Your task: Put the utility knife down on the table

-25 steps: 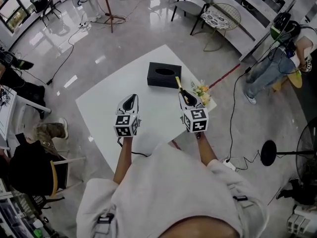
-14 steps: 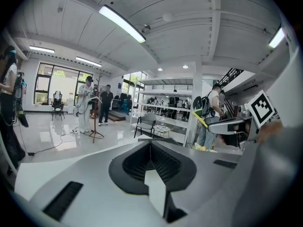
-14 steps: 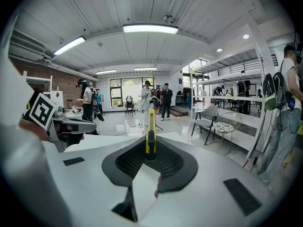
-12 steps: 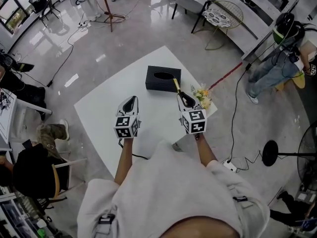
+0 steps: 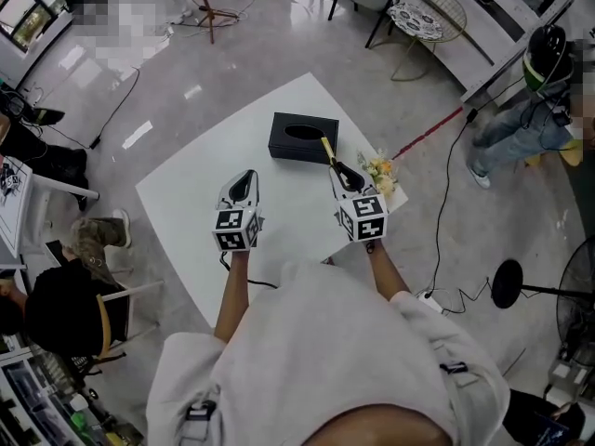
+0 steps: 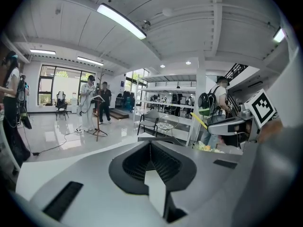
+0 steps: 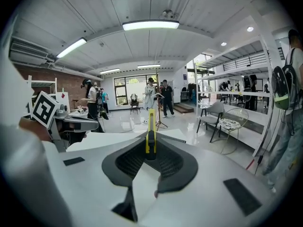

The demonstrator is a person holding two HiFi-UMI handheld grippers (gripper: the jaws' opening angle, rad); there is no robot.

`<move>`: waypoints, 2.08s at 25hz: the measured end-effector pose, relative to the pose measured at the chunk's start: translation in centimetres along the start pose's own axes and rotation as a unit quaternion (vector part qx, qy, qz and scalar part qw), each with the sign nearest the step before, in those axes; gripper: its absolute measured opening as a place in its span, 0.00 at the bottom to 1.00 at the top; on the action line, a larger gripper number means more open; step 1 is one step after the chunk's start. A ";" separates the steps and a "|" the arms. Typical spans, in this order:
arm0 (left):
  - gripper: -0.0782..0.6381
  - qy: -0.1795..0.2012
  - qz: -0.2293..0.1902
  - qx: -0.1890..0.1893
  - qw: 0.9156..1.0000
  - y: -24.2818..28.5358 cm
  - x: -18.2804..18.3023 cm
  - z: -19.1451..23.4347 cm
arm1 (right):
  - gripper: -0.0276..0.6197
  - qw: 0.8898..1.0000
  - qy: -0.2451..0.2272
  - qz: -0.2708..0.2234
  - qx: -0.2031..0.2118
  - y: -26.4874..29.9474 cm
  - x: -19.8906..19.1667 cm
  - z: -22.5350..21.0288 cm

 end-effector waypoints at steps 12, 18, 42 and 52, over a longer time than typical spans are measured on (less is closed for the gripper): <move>0.14 -0.016 0.034 0.001 0.999 0.0 -2.4 -0.6 | 0.17 0.999 0.010 0.049 0.015 0.3 -3.1 0.2; 0.14 -0.027 0.056 -0.001 0.998 -0.2 -4.3 -1.1 | 0.17 0.997 0.017 0.076 0.023 0.4 -4.9 0.6; 0.14 -0.057 0.095 0.006 0.994 -1.6 -8.2 -2.0 | 0.17 0.984 -0.003 0.163 0.068 3.9 -10.3 2.2; 0.14 -0.061 0.098 0.010 0.993 -1.7 -8.4 -1.8 | 0.17 0.974 -0.020 0.207 0.092 7.8 -11.7 2.7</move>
Point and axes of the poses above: the fingertips, and each gripper's own axes: y forward along the fingers, z to its left, x out of its top, the point moved 8 cm from there along -y, backward along the fingers
